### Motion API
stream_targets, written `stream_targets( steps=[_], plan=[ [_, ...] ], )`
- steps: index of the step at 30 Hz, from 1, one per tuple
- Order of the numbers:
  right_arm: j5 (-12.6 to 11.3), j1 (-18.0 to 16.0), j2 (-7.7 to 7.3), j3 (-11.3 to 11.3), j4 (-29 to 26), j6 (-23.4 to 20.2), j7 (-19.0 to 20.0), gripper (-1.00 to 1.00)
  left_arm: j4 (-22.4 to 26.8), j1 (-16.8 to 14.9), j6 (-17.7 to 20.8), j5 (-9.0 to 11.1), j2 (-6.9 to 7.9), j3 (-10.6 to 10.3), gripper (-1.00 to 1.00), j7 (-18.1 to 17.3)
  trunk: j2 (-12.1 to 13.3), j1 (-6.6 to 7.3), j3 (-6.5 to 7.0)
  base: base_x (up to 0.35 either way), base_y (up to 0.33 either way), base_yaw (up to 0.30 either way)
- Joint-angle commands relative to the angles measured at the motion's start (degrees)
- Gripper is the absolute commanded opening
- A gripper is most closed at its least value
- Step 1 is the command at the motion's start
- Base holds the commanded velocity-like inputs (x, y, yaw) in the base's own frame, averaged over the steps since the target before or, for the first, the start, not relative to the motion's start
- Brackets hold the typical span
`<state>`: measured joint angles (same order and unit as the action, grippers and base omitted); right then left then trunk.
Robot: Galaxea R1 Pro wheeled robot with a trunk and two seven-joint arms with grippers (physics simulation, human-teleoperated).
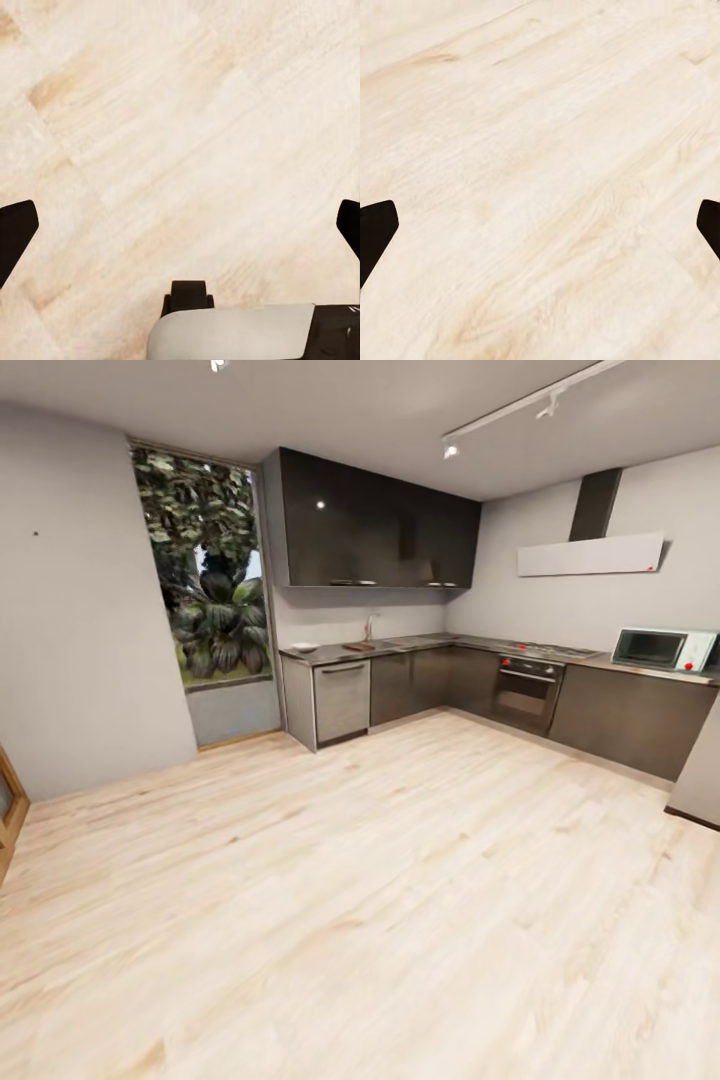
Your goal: In the kitchen, take the Vidalia onion out of the sink, dice it on the chopping board with the paring knife, put the diced onion into the bowl on the countertop, then place both the paring knife and the chopping board into the sink.
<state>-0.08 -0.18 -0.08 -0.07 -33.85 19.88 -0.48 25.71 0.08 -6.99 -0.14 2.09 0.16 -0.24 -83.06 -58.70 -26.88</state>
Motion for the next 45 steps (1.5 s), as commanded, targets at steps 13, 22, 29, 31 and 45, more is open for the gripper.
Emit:
stream_targets(
  steps=[13, 22, 29, 31, 45],
  plan=[
    [0.0, -0.07, -0.01, -0.02, 0.01, 0.16, -0.05, 1.0, 0.09, 0.01, -0.12, -0.03, 0.01, 0.02, 1.0, -0.03, -0.02, -0.03, -0.05, 0.298, 0.081, -0.009],
    [0.0, -0.05, -0.01, -0.02, 0.01, 0.16, -0.05, 1.0, 0.06, 0.01, -0.13, -0.03, 0.02, 0.02, 1.0, -0.03, -0.02, -0.03, -0.05, 0.298, 0.072, -0.112],
    [0.0, -0.01, -0.02, -0.02, 0.01, 0.16, -0.05, 1.0, 0.05, 0.01, -0.13, -0.04, -0.01, 0.02, 1.0, -0.03, -0.02, -0.03, -0.05, 0.298, 0.011, -0.137],
    [0.0, -0.02, -0.01, 0.0, 0.01, 0.16, -0.05, 1.0, 0.05, 0.01, -0.13, -0.04, -0.04, 0.02, 1.0, -0.03, -0.02, -0.03, -0.05, 0.298, 0.001, -0.16],
    [0.13, -0.05, -0.01, -0.02, 0.01, 0.33, -0.05, 1.0, 0.04, 0.01, -0.13, -0.04, -0.03, 0.02, 1.0, -0.03, -0.02, -0.03, -0.05, 0.298, 0.0, -0.184]
  ],
)
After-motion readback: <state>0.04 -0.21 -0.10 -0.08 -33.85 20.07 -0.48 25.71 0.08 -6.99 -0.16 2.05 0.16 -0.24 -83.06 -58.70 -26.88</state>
